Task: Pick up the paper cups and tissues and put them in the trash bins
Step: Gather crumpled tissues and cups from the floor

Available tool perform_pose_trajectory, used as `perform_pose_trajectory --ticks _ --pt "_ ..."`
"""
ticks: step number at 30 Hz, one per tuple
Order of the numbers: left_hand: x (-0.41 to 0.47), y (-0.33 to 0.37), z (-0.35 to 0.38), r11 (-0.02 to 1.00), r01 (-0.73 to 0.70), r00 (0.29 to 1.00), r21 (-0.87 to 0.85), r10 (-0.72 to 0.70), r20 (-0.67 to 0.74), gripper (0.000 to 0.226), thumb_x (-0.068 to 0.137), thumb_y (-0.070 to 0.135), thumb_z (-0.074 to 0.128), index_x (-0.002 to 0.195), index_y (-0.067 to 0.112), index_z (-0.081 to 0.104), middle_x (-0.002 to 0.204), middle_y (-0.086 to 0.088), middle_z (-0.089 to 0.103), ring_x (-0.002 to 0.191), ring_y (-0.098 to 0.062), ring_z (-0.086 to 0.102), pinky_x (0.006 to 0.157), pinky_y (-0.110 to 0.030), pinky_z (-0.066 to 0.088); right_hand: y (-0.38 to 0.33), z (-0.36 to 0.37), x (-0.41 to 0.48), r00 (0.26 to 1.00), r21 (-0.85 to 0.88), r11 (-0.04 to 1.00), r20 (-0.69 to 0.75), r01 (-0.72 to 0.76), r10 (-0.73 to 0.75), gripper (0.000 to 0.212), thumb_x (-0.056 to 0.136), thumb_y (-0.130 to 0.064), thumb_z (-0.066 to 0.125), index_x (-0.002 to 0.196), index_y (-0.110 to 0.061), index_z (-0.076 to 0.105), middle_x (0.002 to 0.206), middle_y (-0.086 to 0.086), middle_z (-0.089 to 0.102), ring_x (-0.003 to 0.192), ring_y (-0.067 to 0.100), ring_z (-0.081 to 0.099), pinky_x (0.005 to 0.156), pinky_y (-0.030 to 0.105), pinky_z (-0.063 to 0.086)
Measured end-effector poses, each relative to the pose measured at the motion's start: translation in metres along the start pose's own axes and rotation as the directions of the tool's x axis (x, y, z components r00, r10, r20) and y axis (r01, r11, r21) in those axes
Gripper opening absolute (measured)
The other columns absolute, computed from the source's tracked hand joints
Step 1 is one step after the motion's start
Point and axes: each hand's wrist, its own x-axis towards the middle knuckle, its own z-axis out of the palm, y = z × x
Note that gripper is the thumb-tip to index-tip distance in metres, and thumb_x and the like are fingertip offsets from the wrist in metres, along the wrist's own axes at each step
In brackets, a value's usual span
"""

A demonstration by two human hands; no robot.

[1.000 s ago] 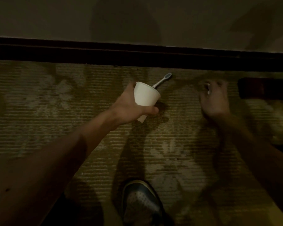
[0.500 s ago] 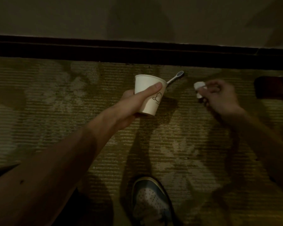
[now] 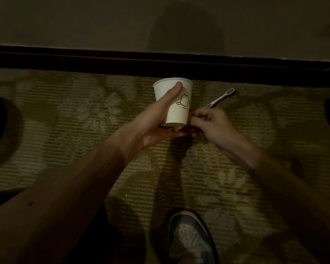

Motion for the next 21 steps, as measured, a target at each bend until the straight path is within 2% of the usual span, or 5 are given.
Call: perform_pose_trajectory --ticks 4,8,10,15,21 --pt "-0.003 0.003 -0.005 0.994 -0.037 0.989 0.105 0.052 -0.140 0.058 0.078 0.053 0.074 0.114 0.008 0.064 0.088 -0.009 0.070 0.079 -0.022 0.068 0.073 -0.037 0.057 0.008 -0.007 0.021 0.980 -0.106 0.991 -0.193 -0.077 0.055 0.016 0.094 -0.023 0.060 0.079 -0.026 0.064 0.069 -0.005 0.068 0.059 0.004 0.064 0.047 0.019 0.047" --pt "-0.005 0.007 -0.012 0.990 -0.022 0.971 0.139 0.054 -0.233 0.062 0.076 0.054 0.076 0.116 0.008 0.063 0.084 -0.006 0.073 0.074 -0.020 0.071 0.069 -0.035 0.057 0.024 -0.024 0.055 0.921 -0.513 0.822 -0.389 -0.247 0.035 0.040 0.091 -0.052 0.055 0.065 -0.023 0.061 0.070 0.002 0.063 0.070 0.026 0.062 0.065 0.034 0.047" --pt "-0.007 0.007 -0.015 0.986 -0.006 0.966 0.165 0.049 -0.256 0.061 0.074 0.055 0.077 0.114 0.010 0.063 0.082 -0.004 0.075 0.075 -0.018 0.073 0.071 -0.036 0.059 0.028 -0.026 0.065 0.898 -0.561 0.768 -0.439 -0.309 0.040 0.042 0.088 -0.058 0.055 0.061 -0.026 0.057 0.066 0.000 0.059 0.070 0.026 0.061 0.064 0.033 0.044" --pt "-0.014 0.009 -0.020 0.972 0.010 0.958 0.233 0.057 -0.279 0.056 0.074 0.056 0.077 0.108 0.013 0.064 0.079 -0.001 0.076 0.073 -0.015 0.074 0.070 -0.035 0.061 0.029 -0.022 0.075 0.889 -0.350 0.878 -0.428 -0.327 0.161 0.037 0.094 -0.037 0.057 0.076 -0.005 0.067 0.056 0.008 0.063 0.044 0.022 0.057 0.048 0.030 0.047" --pt "-0.053 0.029 -0.024 0.917 -0.012 0.951 0.399 0.134 -0.280 0.054 0.072 0.057 0.077 0.106 0.016 0.066 0.093 -0.004 0.076 0.080 -0.017 0.074 0.070 -0.036 0.061 -0.024 0.023 0.022 0.982 -0.029 0.988 -0.114 -0.152 0.148 0.022 0.096 -0.023 0.055 0.082 -0.009 0.063 0.052 0.000 0.064 0.040 0.010 0.056 0.033 0.018 0.037"
